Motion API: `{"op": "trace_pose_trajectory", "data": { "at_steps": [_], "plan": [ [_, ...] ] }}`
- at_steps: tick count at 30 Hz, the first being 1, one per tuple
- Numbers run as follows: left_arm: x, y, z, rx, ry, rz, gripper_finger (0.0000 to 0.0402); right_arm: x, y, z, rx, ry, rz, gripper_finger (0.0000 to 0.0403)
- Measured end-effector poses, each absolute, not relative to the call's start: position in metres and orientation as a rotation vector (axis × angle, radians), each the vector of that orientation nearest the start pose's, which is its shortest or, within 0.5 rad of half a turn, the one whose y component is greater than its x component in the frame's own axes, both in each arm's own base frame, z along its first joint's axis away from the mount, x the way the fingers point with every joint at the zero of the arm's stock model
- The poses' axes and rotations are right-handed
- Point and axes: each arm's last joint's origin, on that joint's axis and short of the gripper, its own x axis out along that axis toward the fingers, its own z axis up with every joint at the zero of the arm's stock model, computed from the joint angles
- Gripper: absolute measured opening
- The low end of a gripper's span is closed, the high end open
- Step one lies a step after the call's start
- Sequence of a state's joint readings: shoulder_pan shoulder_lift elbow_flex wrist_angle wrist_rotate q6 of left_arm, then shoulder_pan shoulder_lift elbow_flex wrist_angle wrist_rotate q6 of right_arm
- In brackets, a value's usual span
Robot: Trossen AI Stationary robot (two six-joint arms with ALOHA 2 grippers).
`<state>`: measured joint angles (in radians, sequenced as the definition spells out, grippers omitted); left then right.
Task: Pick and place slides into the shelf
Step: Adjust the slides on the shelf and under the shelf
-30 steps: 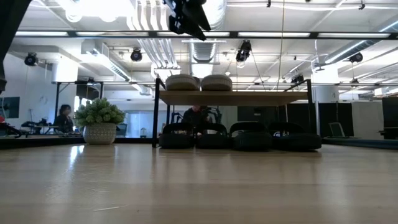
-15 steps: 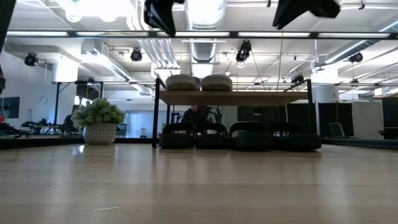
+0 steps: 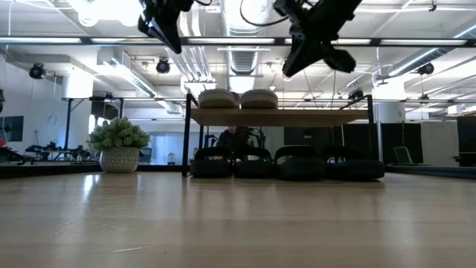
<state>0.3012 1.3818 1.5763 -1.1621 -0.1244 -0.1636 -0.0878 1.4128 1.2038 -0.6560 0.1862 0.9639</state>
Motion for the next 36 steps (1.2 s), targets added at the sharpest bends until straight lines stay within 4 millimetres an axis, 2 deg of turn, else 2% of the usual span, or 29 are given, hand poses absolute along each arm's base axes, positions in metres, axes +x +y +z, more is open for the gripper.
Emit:
{"op": "trace_pose_trajectory", "data": {
  "at_steps": [8, 14, 18, 23, 26, 29, 32, 36],
  "plan": [
    [0.232, 0.076, 0.375, -0.271, 0.906, 0.484, 0.0000, 0.317, -0.049, 0.282, 0.827, 0.698, -0.656, 0.0013],
    [0.232, 0.075, 0.372, -0.267, 0.914, 0.477, 0.0000, 0.330, -0.063, 0.280, 0.789, 0.689, -0.688, 0.0013],
    [0.232, 0.075, 0.372, -0.250, 0.918, 0.467, 0.0000, 0.333, -0.068, 0.280, 0.778, 0.712, -0.704, 0.0013],
    [0.232, 0.075, 0.370, -0.244, 0.924, 0.460, 0.0000, 0.327, -0.067, 0.281, 0.764, 0.768, -0.734, 0.0013],
    [0.234, 0.076, 0.368, -0.227, 0.914, 0.451, 0.0000, 0.317, -0.061, 0.288, 0.768, 0.785, -0.727, 0.0013],
    [0.235, 0.076, 0.364, -0.224, 0.921, 0.449, 0.0000, 0.303, -0.047, 0.291, 0.825, 0.900, -0.673, 0.0013],
    [0.236, 0.077, 0.361, -0.219, 0.918, 0.446, 0.0000, 0.295, -0.030, 0.277, 0.888, 1.039, -0.639, 0.0013],
    [0.238, 0.077, 0.359, -0.203, 0.909, 0.438, 0.0000, 0.296, -0.007, 0.254, 0.950, 1.080, -0.627, 0.0013]
  ]
}}
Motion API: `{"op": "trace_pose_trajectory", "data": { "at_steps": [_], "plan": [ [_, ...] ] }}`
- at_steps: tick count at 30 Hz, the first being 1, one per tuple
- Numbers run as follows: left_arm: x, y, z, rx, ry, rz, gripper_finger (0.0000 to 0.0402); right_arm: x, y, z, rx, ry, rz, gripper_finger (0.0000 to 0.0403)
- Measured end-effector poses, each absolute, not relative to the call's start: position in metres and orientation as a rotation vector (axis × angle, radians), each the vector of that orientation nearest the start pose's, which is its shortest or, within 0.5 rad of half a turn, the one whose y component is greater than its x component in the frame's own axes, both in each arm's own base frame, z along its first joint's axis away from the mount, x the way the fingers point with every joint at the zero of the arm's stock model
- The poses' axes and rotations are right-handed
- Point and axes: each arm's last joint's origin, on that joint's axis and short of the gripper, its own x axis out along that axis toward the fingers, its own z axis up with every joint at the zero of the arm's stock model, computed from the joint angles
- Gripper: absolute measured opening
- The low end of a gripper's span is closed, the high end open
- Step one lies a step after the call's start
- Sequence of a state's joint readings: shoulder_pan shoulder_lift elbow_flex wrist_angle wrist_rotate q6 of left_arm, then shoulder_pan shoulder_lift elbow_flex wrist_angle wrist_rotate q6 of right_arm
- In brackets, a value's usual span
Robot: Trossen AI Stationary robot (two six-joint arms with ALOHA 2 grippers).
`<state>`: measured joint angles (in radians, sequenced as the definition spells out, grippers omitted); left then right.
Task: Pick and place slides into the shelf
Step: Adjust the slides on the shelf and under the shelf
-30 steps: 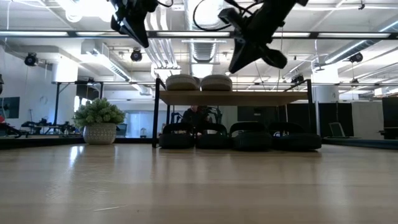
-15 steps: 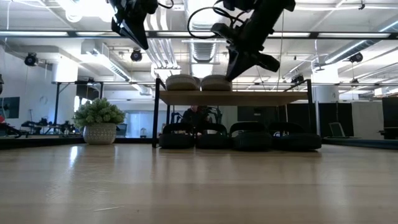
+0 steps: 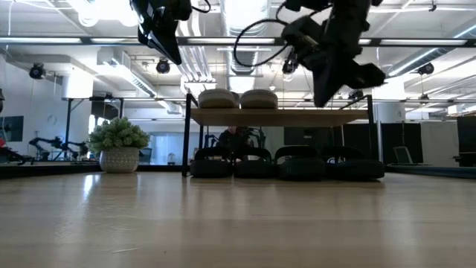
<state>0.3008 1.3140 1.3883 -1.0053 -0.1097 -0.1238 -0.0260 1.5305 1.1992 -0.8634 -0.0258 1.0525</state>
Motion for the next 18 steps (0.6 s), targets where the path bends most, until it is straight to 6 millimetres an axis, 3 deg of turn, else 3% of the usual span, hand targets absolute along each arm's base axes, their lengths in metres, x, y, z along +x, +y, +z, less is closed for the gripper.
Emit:
{"op": "trace_pose_trajectory", "data": {
  "at_steps": [4, 10, 18],
  "plan": [
    [0.238, 0.077, 0.358, -0.201, 0.912, 0.436, 0.0000, 0.294, 0.009, 0.229, 1.001, 1.070, -0.683, 0.0013],
    [0.239, 0.077, 0.358, -0.201, 0.912, 0.436, 0.0000, 0.286, 0.018, 0.196, 1.092, 0.976, -0.801, 0.0013],
    [0.239, 0.077, 0.357, -0.173, 0.920, 0.423, 0.0000, 0.281, 0.015, 0.173, 1.153, 0.769, -0.908, 0.0013]
  ]
}}
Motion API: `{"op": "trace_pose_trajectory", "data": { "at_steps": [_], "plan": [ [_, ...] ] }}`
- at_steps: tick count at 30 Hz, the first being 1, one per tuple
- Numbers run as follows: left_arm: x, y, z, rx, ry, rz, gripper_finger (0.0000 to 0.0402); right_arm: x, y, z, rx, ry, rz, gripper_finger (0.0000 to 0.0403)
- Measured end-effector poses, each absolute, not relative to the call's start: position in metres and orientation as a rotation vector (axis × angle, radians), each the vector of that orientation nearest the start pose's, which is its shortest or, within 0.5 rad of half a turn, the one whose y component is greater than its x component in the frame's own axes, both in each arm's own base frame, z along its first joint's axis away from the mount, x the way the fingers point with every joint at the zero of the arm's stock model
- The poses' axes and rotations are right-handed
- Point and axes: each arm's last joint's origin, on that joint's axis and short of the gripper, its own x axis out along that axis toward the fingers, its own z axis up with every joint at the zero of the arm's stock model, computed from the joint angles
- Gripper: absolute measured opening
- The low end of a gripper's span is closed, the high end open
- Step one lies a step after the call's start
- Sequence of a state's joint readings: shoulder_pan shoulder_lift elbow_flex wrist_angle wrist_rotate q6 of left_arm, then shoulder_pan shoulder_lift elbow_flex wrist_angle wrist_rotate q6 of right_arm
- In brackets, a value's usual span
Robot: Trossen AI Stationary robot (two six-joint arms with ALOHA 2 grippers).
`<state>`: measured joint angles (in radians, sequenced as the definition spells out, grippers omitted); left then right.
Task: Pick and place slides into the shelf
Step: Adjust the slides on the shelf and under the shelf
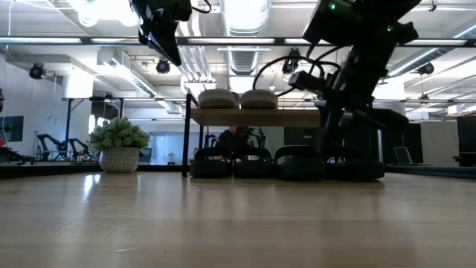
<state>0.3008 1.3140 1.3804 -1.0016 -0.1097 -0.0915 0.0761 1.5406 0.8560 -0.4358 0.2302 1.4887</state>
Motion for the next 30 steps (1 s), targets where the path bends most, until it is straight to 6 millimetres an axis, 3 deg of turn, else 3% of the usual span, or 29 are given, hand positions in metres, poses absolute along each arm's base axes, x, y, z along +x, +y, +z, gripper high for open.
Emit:
{"op": "trace_pose_trajectory", "data": {
  "at_steps": [7, 16, 30],
  "plan": [
    [0.239, 0.078, 0.358, -0.140, 0.919, 0.424, 0.0000, 0.282, 0.016, 0.163, 1.168, 0.818, -0.901, 0.0013],
    [0.242, 0.079, 0.360, -0.128, 0.878, 0.439, 0.0000, 0.299, 0.016, 0.137, 1.147, 0.797, -0.916, 0.0013],
    [0.242, 0.079, 0.360, -0.128, 0.875, 0.439, 0.0000, 0.295, 0.005, 0.144, 1.014, 0.633, -1.069, 0.0013]
  ]
}}
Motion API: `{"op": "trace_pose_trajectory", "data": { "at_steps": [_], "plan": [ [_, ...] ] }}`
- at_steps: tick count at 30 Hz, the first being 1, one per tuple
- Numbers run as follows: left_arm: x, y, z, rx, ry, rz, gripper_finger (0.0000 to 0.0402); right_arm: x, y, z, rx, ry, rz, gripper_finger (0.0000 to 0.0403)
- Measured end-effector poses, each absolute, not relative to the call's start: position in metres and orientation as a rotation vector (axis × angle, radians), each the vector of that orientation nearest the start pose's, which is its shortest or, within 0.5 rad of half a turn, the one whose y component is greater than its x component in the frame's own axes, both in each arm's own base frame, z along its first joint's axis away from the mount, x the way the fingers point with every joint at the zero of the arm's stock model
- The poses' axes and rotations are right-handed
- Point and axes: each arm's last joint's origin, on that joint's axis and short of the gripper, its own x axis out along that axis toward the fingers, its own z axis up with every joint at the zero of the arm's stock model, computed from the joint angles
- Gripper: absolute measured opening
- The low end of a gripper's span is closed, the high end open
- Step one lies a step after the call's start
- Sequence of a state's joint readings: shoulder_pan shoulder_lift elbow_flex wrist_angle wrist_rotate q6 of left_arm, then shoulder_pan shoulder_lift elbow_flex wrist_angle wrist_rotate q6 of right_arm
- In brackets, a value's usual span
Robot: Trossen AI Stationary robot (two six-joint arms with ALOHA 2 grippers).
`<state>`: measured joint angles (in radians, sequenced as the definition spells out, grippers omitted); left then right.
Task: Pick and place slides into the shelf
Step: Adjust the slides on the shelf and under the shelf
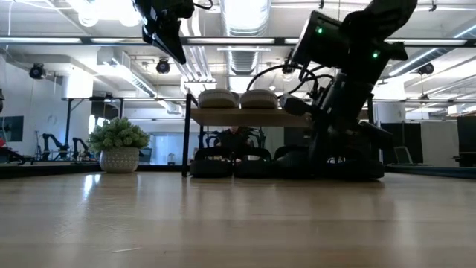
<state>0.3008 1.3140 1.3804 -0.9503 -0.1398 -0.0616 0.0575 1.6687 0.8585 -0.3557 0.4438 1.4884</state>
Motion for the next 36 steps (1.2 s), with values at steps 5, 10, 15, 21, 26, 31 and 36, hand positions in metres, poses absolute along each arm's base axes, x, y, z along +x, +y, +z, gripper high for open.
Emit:
{"op": "trace_pose_trajectory", "data": {
  "at_steps": [5, 10, 15, 21, 26, 31, 36],
  "plan": [
    [0.242, 0.079, 0.360, -0.128, 0.876, 0.439, 0.0000, 0.297, -0.006, 0.136, 0.999, 0.666, -1.088, 0.0013],
    [0.242, 0.079, 0.360, -0.129, 0.875, 0.439, 0.0000, 0.301, -0.014, 0.131, 0.946, 0.694, -1.048, 0.0013],
    [0.242, 0.079, 0.360, -0.129, 0.875, 0.439, 0.0000, 0.302, -0.022, 0.132, 0.909, 0.684, -1.049, 0.0013],
    [0.242, 0.079, 0.360, -0.130, 0.875, 0.440, 0.0000, 0.302, -0.023, 0.133, 0.884, 0.655, -1.072, 0.0013],
    [0.242, 0.079, 0.360, -0.130, 0.875, 0.440, 0.0000, 0.303, -0.022, 0.135, 0.887, 0.686, -1.027, 0.0013],
    [0.242, 0.079, 0.360, -0.130, 0.875, 0.440, 0.0000, 0.301, -0.006, 0.147, 0.847, 0.669, -0.963, 0.0013],
    [0.242, 0.079, 0.360, -0.131, 0.875, 0.440, 0.0000, 0.289, 0.010, 0.169, 0.795, 0.640, -0.955, 0.0013]
  ]
}}
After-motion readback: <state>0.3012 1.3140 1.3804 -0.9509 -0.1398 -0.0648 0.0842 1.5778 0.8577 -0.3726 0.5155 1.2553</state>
